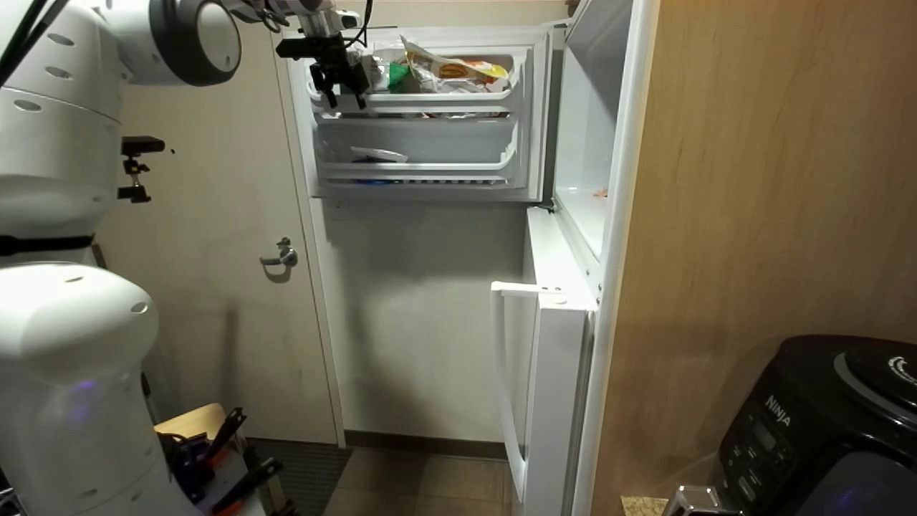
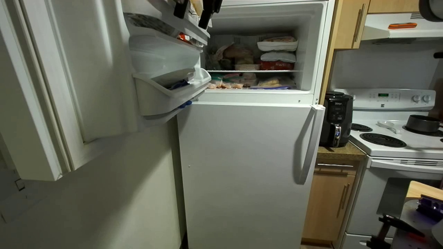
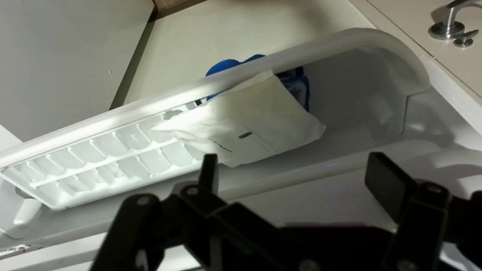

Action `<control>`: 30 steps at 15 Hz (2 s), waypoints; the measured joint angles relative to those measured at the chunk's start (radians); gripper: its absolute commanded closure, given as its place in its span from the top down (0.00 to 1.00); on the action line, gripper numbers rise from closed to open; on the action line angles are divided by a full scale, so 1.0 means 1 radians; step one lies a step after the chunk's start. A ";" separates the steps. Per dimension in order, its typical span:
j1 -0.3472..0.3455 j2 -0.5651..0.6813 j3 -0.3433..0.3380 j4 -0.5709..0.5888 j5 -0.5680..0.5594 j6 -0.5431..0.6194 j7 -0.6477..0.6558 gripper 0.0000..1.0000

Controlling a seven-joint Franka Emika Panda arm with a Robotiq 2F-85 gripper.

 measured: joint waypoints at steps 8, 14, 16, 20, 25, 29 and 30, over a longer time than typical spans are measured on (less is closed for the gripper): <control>-0.004 0.036 0.000 0.064 0.037 -0.053 0.000 1.00; -0.003 0.058 0.004 0.105 0.041 -0.085 -0.002 1.00; -0.003 0.061 0.005 0.110 0.041 -0.088 -0.009 1.00; -0.001 0.060 0.012 0.113 0.040 -0.089 -0.023 1.00; 0.008 0.059 0.049 0.121 0.063 -0.095 -0.023 1.00; 0.023 0.052 0.094 0.146 0.117 -0.095 -0.023 1.00; 0.025 0.050 0.103 0.146 0.128 -0.096 -0.023 1.00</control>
